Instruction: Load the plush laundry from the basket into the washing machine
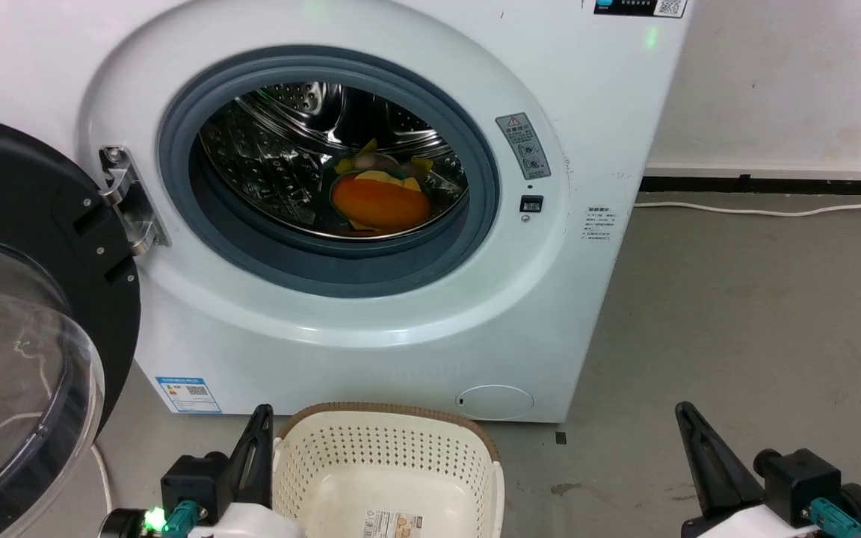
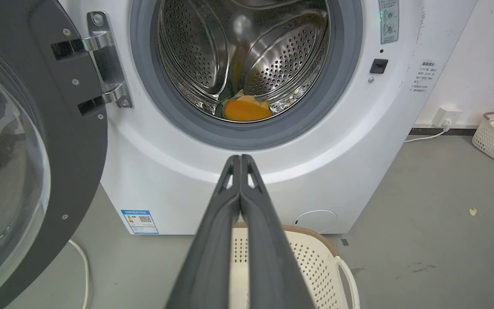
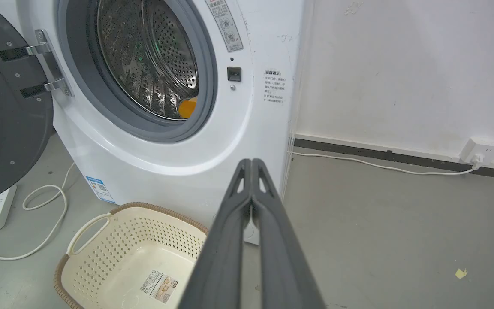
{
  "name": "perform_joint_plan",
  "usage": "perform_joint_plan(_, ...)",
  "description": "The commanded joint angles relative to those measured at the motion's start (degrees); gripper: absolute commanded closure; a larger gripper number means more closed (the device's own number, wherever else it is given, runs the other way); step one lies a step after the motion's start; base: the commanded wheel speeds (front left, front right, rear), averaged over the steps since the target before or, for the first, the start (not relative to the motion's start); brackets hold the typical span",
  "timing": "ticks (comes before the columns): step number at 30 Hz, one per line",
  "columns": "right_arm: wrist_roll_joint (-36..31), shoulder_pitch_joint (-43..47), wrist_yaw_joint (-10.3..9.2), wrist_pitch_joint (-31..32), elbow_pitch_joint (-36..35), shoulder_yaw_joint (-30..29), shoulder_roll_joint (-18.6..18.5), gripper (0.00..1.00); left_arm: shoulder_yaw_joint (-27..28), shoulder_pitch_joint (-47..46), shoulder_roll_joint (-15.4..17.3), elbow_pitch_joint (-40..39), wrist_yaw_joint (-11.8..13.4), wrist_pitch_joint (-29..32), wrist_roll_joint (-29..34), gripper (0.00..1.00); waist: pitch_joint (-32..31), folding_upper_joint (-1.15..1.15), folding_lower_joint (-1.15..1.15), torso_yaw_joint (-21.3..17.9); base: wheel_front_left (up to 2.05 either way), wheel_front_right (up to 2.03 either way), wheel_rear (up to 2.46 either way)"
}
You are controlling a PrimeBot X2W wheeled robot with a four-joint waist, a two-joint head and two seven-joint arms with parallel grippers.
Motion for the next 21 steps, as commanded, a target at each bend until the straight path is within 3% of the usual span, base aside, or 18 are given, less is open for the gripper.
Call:
perform_joint_plan(1, -0.4, -1.0, 0.23, 0.2, -0.3, -0.2, -0.1, 1.00, 0.3, -0.8, -0.1, -0.6, -0.2, 0.2, 0.5, 1.00, 0.0, 0.00, 0.00, 0.0, 0.00, 0.00, 0.00)
perform_joint_plan(21, -0.6, -1.1, 0.00, 1.7, -0.4, -0.3, 0.0, 1.00, 1.1, -0.2, -0.4, -1.1, -0.4, 1.7, 1.6, 1.00, 0.2, 0.00, 0.00, 0.0, 0.00, 0.00, 0.00)
